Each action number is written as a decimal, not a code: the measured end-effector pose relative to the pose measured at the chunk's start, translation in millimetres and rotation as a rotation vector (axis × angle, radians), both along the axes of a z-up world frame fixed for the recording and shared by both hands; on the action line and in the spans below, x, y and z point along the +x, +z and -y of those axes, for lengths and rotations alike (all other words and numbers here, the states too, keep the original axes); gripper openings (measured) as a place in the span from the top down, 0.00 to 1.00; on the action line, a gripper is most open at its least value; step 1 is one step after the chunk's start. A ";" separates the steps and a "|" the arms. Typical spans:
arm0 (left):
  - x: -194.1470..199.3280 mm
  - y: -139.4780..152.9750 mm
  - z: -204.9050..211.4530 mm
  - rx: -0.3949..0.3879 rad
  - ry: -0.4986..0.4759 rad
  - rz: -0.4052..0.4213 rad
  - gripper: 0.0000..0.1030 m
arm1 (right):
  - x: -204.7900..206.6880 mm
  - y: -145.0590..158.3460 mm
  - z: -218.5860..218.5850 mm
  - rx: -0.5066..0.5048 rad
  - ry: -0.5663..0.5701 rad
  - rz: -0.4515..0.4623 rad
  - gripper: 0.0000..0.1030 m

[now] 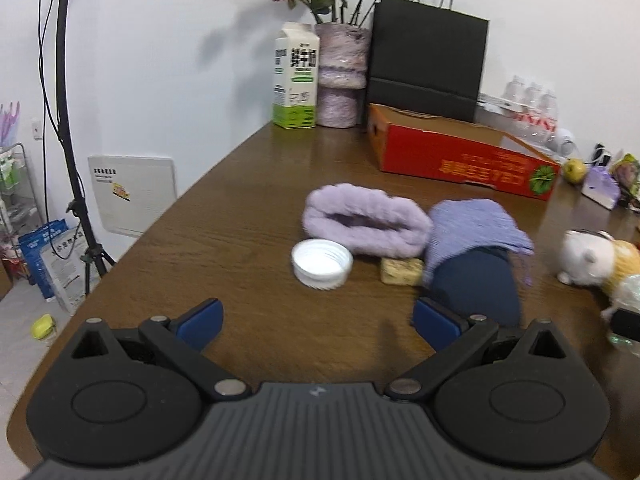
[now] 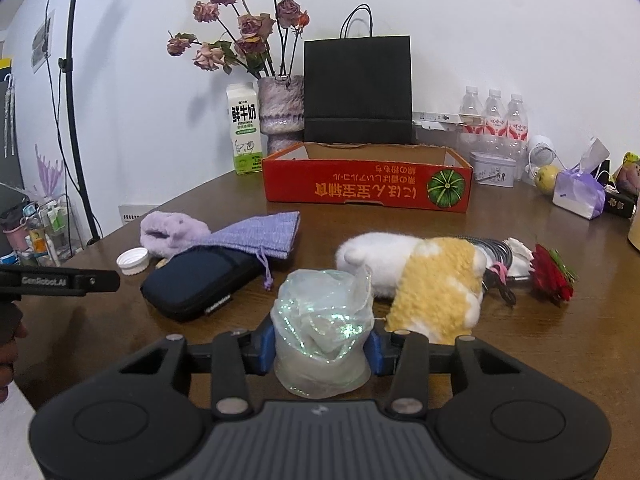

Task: Organize objects
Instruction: 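Grasp the white bottle cap with the left tool while the right tool holds the cup, then carry the cup in the right tool and cap in the left tool into the cardboard box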

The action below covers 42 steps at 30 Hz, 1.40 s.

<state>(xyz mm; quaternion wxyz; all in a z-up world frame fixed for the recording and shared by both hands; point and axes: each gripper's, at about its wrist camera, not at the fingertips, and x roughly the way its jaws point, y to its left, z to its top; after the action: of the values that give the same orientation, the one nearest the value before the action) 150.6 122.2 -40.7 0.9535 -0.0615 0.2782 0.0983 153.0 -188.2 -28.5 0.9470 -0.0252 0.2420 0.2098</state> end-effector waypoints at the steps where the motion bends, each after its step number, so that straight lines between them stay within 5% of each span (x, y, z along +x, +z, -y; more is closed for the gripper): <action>1: 5.0 -0.7 -2.8 0.005 0.007 -0.005 0.00 | 1.8 0.0 -1.8 -0.001 0.000 0.000 0.60; 18: 50.9 -2.9 -8.8 0.038 0.008 -0.036 0.01 | 19.1 0.2 -17.2 -0.012 0.000 0.008 0.60; 25: 61.3 -6.9 -17.2 -0.019 0.034 -0.069 0.28 | 22.7 -0.6 -19.1 -0.003 0.009 0.010 0.60; 29: 61.8 -6.2 -15.8 -0.013 0.036 -0.059 0.61 | 20.9 -0.5 -18.8 0.002 0.014 0.016 0.60; 42: 42.4 0.6 -6.9 -0.004 0.056 -0.013 0.61 | 10.5 4.3 -8.2 0.025 0.013 0.039 0.60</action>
<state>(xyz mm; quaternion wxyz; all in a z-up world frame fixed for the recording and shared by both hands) 193.0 129.1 -40.0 0.9484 -0.0703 0.2829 0.1246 163.5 -180.0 -24.2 0.9504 -0.0188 0.2205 0.2184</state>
